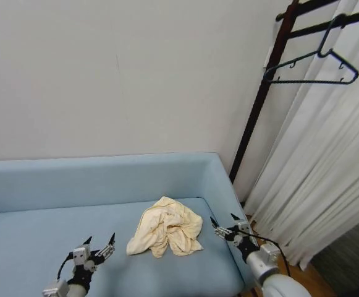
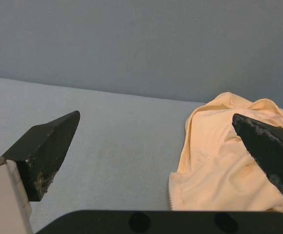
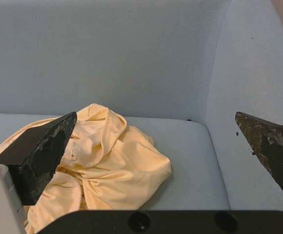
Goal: Pick up the clothes from the sofa and hang them on the clothes hanger.
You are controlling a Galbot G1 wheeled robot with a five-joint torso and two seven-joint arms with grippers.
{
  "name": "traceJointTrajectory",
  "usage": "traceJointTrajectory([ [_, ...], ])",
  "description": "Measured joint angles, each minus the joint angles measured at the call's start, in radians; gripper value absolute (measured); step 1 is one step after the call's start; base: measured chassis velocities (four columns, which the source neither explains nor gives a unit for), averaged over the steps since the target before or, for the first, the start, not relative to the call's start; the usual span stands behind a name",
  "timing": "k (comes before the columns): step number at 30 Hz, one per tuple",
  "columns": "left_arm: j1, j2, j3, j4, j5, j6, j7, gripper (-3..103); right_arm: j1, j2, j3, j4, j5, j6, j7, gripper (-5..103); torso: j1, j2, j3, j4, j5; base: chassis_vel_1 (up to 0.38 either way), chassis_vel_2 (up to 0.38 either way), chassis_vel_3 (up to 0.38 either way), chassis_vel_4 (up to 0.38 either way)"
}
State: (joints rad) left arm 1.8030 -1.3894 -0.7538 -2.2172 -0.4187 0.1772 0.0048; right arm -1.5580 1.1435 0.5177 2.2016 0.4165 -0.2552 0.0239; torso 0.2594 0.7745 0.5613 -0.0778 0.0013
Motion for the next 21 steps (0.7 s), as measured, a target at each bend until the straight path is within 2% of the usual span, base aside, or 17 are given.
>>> traceJointTrajectory([
  [5,-0.04,0.039,0.011,0.062,-0.019,0.011,-0.006,100,0.057,-0.015,-0.041,-0.036,0.003,-0.002,0.012,100,0.0,0.0,0.0,0.0,0.0,0.0,0.0,0.0,0.0],
  [10,-0.137,0.09,0.039,0.194,-0.111,0.04,-0.011,100,0.104,-0.046,-0.084,-0.056,0.015,-0.014,0.031,100,0.0,0.0,0.0,0.0001,-0.0001,0.0,0.0,0.0,0.0],
  [16,-0.224,0.108,0.084,0.29,-0.171,0.051,0.015,100,0.093,-0.094,-0.088,-0.041,0.056,-0.016,0.054,100,0.0,0.0,0.0,-0.0004,-0.0002,0.0,0.0,0.0,0.0],
  [21,-0.28,0.105,0.133,0.364,-0.21,0.087,0.031,100,0.089,-0.13,-0.082,-0.038,0.081,-0.016,0.077,100,0.0,0.0,0.0,-0.0001,0.0001,0.0,0.0,0.0,0.0],
])
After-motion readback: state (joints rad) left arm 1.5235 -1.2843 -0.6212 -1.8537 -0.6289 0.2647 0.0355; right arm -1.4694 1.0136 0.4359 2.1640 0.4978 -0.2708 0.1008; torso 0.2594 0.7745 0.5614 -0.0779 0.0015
